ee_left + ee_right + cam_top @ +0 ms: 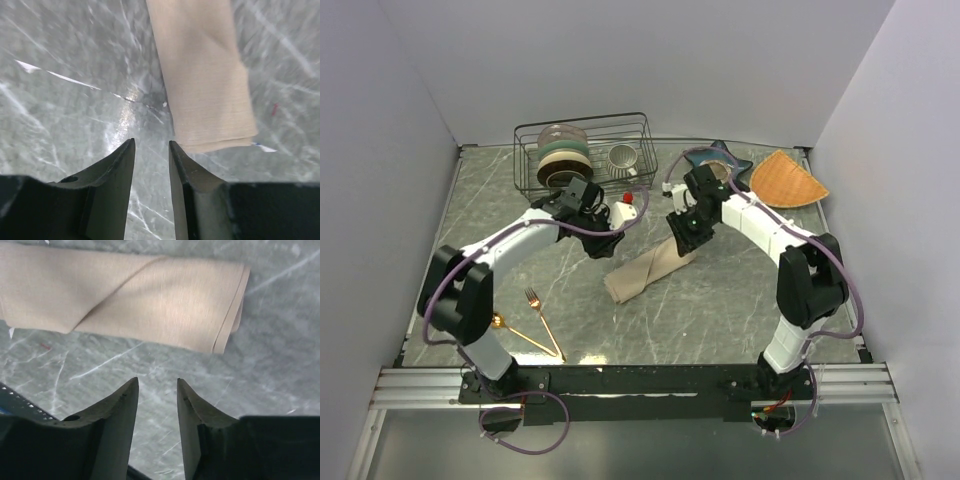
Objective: Fold the napkin into a case and place the utensils inside
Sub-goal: Rotate the smaller rectangle-folded napkin at the center of the board.
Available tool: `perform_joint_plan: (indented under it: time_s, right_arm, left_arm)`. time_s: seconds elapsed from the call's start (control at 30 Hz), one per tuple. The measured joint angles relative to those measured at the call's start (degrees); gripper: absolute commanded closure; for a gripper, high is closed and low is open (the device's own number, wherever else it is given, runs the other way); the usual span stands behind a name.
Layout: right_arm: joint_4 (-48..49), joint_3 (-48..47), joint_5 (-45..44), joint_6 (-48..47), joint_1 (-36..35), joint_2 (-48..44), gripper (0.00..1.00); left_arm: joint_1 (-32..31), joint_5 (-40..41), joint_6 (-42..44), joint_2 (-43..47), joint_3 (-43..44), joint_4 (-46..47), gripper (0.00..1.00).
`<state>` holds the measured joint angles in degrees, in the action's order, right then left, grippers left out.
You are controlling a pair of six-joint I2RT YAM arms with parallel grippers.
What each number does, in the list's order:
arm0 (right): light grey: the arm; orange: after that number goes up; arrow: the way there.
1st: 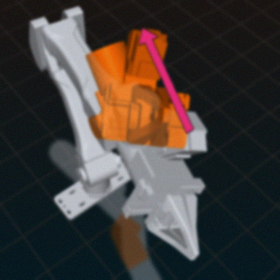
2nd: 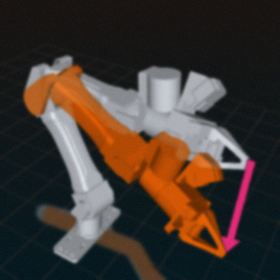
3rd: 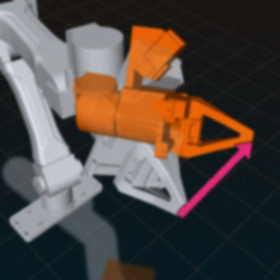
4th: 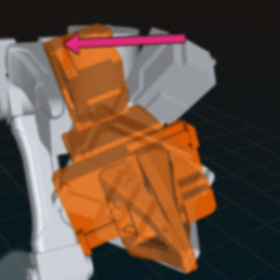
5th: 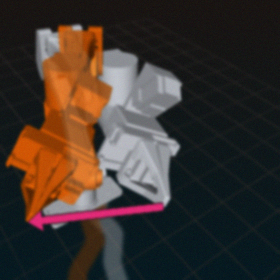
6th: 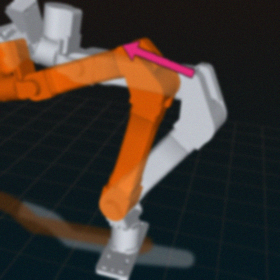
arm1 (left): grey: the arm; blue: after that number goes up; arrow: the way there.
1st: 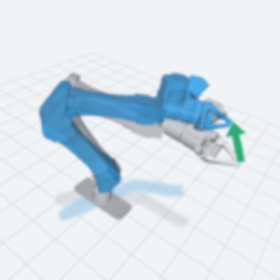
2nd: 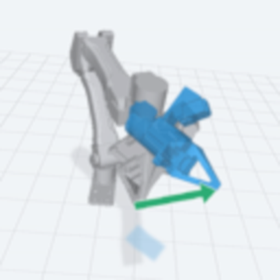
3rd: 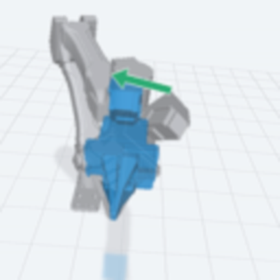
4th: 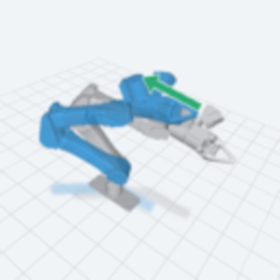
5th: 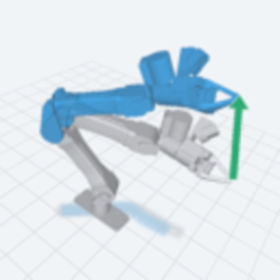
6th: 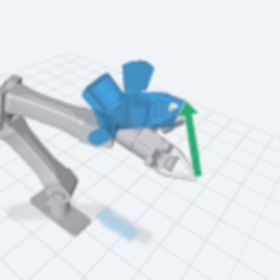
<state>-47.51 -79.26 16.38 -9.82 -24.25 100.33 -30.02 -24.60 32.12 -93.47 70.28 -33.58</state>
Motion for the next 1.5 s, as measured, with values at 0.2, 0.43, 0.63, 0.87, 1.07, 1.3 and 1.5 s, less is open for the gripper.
perform_joint_plan:
  time_s: [0.2, 0.43, 0.63, 0.87, 1.07, 1.3, 1.5]
  right_arm:
    - [0.66, 2.56, -0.68, 4.35, 1.79, 1.92, 0.71]
    - [2.47, 1.42, -2.73, 6.03, 4.26, 9.53, 0.71]
    - [3.26, -6.6, -2.4, 6.16, 4.24, 17.46, 0.7]
    - [4.5, -15.02, -0.55, 5.95, 2.54, 21.49, 0.67]
    - [4.92, -17.94, 2.4, 6.12, 0.15, 22.69, 0.62]
    - [4.39, -22.14, 3.52, 5.92, 0.28, 22.29, 0.48]
    - [2.43, -22.71, 2.36, 4.68, 1.33, 15.76, 0.21]
  left_arm:
    - [-0.26, 1.16, 2.78, -7.1, -0.04, 0.13, 0.68]
    - [-4.24, 1.9, 3.8, -7.8, -6.29, 1.64, 0.68]
    - [-11.47, 0.81, 2.08, -4.33, -11.04, 3.26, 0.64]
    - [-14.21, -2.14, -2.89, -3.65, -12.0, 3.56, 0.46]
    - [-10.95, -5.49, -5.88, 0.55, -12.0, 2.14, 0.36]
    - [5.75, -9.05, -3.45, 16.83, -11.3, -4.17, 0.3]
    - [22.6, -9.97, 8.37, 22.25, -10.6, -16.98, 0.28]
